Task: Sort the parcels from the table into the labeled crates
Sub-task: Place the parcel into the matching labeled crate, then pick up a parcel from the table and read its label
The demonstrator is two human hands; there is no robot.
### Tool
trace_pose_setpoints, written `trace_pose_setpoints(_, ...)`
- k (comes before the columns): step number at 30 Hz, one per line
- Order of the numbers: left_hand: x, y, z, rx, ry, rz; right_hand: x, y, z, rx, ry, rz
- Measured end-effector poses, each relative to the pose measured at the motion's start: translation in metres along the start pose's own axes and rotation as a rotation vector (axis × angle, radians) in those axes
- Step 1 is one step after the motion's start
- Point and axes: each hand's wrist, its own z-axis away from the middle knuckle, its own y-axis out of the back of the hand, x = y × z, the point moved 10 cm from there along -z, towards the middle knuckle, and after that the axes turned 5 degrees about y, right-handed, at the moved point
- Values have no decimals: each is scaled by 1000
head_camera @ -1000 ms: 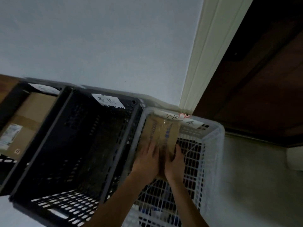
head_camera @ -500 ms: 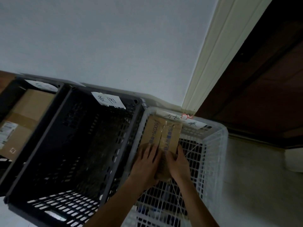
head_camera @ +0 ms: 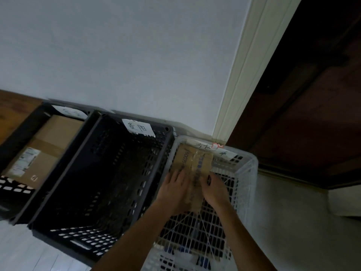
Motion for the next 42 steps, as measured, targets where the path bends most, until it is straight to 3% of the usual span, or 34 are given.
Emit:
trace_pose_setpoints(6,-5,82,27,59,67,116,-69,50,22,-50,186,237)
trace_pose_setpoints(11,1,176,74,236,50,92,-134,102,58,-115,302,493)
trace_pose_setpoints(21,-18,340,199,560,149,91,-282,214,174,132,507,682)
trace_pose_setpoints(29,-33,412,299,695,157,56,-376,262,273,348,629,683)
trace_pose_setpoints(42,-83,439,417,809,165,33,-457,231,378,473,706,753)
